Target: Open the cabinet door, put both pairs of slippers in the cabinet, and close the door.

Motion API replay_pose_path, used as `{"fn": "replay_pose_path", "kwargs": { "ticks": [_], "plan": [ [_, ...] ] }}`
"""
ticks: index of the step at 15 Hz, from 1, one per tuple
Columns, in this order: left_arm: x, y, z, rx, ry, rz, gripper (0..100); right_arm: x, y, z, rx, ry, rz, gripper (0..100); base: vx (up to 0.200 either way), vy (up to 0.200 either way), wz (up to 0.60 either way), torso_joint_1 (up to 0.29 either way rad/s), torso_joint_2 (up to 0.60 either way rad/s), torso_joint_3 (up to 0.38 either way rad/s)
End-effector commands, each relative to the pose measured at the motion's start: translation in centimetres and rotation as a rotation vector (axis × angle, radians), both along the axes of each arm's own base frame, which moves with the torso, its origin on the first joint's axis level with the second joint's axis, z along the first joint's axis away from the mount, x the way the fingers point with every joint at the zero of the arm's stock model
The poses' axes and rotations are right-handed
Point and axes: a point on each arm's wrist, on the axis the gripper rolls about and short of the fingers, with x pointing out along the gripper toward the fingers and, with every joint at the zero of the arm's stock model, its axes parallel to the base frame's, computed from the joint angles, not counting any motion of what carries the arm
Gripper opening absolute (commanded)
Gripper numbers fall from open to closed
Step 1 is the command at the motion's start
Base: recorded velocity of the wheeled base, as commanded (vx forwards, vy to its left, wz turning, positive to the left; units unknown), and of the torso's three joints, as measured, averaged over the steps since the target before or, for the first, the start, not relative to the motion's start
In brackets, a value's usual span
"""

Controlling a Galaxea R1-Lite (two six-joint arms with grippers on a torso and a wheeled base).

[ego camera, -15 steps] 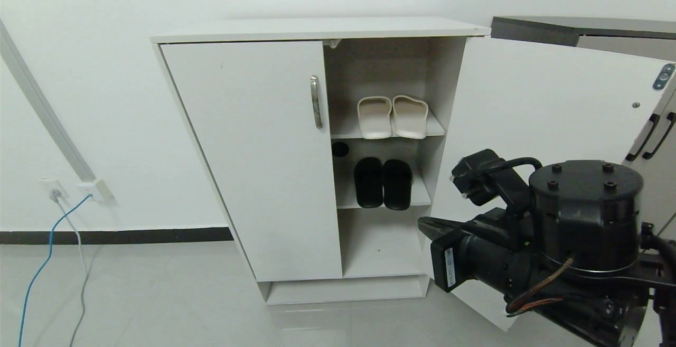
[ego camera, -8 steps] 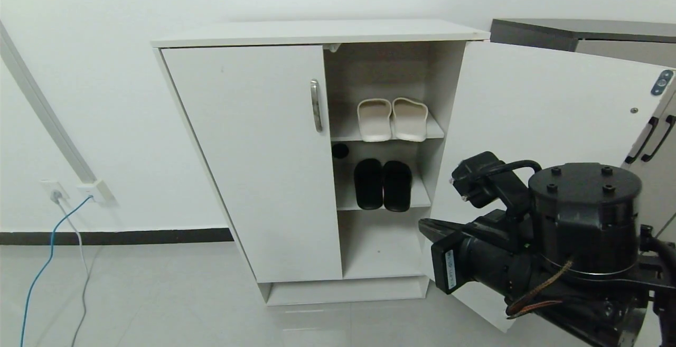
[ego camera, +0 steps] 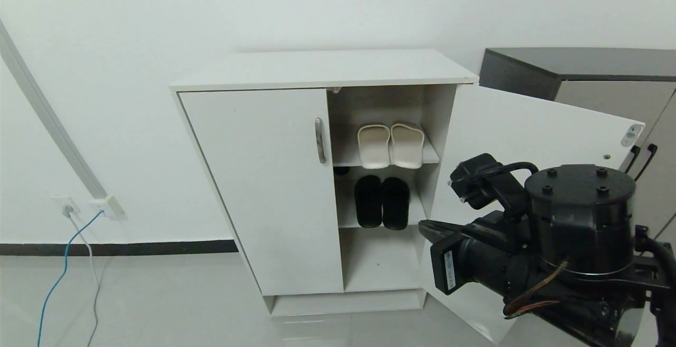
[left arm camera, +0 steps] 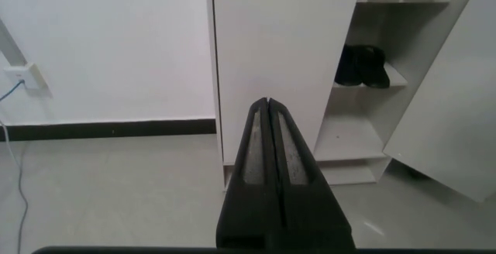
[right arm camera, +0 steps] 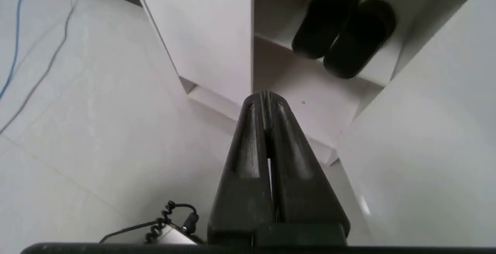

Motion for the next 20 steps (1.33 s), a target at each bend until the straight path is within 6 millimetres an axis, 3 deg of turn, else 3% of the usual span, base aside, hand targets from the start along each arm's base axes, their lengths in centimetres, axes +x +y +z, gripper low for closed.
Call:
{"fn": "replay_pose_path", "kwargs": {
  "ticks": [1,20],
  "plan": [
    [0.01,0.0,-0.01,0.0,0.002,0.001,0,0.01,0.04,-0.06,-0.001,0.002,0.001,0,0.0,0.0,0.0,0.115,-0.45,-0.339],
    [0.01,0.0,-0.01,-0.002,0.002,0.002,0,0.47,0.01,-0.44,-0.013,0.009,-0.016,0,0.0,0.0,0.0,0.185,-0.51,-0.323]
  ]
}}
